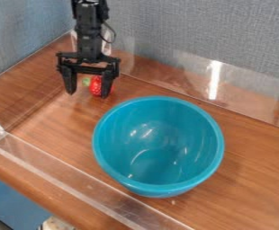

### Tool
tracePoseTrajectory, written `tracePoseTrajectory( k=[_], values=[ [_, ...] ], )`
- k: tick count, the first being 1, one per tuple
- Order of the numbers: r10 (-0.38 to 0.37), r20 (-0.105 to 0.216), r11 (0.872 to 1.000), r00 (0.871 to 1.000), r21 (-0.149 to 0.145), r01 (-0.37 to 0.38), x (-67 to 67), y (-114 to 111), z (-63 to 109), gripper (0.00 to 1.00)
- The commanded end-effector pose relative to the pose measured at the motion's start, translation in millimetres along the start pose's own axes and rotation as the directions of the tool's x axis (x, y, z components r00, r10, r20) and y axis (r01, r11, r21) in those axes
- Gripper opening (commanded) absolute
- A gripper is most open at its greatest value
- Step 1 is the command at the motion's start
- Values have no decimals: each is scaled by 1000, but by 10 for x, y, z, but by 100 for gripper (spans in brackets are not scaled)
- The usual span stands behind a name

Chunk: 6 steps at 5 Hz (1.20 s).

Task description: Put the strawberry in the blue bowl

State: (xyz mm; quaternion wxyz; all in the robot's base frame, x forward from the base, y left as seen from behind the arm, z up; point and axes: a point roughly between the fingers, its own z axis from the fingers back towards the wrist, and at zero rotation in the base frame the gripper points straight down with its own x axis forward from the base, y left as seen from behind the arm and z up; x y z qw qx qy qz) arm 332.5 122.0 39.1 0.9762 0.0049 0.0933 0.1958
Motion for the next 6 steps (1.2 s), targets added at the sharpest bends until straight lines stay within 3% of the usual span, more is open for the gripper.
tracePoseTrajectory(
  k=[1,2,4,5,6],
  values=[
    [33,64,999,997,-18,-32,135,65,104,100],
    [73,60,997,996,-30,-72,191,153,45,0],
    [97,85,994,992,-55,-93,-30,-49,134,0],
    [102,113,993,988,-67,-94,-41,-129,340,0],
    [28,147,997,989,-69,-18,-175,-130,595,0]
  ],
)
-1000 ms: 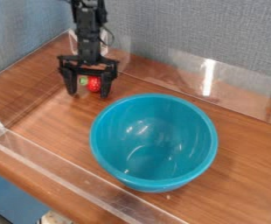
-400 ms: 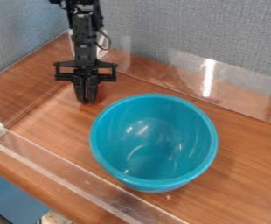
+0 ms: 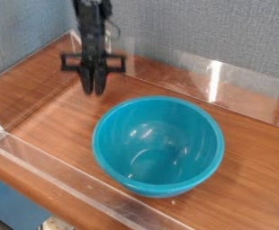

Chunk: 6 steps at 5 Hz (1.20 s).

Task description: Put the strawberry in the blue bowl

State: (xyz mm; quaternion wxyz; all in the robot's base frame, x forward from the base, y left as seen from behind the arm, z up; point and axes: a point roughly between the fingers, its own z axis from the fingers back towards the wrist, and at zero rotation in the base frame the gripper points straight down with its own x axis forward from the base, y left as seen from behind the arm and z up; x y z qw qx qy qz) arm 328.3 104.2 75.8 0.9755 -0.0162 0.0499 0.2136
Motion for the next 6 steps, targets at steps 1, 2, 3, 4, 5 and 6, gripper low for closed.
tracePoseTrajectory(
  k=[1,2,3,4,5,6],
  values=[
    [-134,145,989,980,-39,141,-304,-207,715,0],
    [-259,189,961,947,-46,272,-640,-372,1008,0],
    [-332,165,939,929,-35,342,-814,-746,778,0],
    [-366,134,928,921,-15,371,-844,-1082,468,0],
    [-430,84,903,899,15,430,-1093,-1093,215,0],
    [-469,70,883,880,23,469,-1217,-1092,25,0]
  ],
)
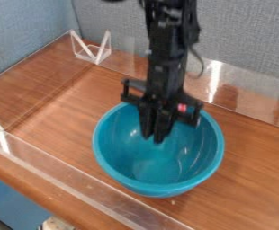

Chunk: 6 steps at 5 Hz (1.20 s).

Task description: Put the strawberry in the blue bowl

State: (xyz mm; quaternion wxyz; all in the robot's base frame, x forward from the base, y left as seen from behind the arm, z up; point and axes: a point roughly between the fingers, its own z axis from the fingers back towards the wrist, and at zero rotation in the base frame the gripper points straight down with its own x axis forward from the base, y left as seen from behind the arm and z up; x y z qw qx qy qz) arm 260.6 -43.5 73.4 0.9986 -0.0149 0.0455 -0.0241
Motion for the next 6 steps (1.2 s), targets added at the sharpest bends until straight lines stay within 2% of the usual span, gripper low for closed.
tracePoseTrajectory(
  k=[1,2,5,6],
  values=[
    [-6,64,1000,998,-4,6,10,-18,178,0],
    [-3,69,1000,998,-7,3,-26,-46,238,0],
    [0,66,1000,998,-8,0,-77,-252,-84,0],
    [-19,54,1000,998,-3,19,-82,-220,-175,0]
  ],
)
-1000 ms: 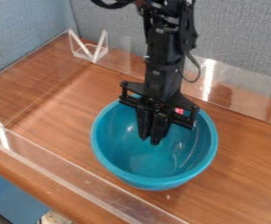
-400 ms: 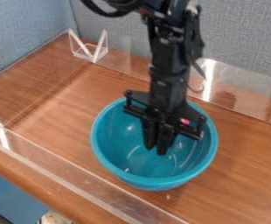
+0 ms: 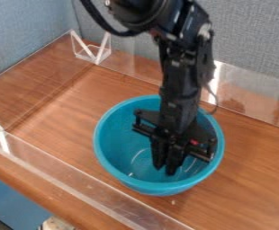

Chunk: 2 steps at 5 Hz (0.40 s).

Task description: Put the strawberry in the blue bowl

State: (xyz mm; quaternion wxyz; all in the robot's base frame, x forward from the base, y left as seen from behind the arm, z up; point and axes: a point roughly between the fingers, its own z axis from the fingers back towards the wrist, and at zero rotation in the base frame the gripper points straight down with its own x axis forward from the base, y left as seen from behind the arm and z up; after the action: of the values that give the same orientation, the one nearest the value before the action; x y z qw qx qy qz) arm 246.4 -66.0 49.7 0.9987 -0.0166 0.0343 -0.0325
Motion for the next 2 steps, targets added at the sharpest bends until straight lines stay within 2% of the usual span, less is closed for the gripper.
tracePoseTrajectory(
  k=[1,2],
  values=[
    [-21,19,1000,1000,1,21,7,35,16,100],
    [-70,21,997,997,12,70,23,-23,56,100]
  ],
)
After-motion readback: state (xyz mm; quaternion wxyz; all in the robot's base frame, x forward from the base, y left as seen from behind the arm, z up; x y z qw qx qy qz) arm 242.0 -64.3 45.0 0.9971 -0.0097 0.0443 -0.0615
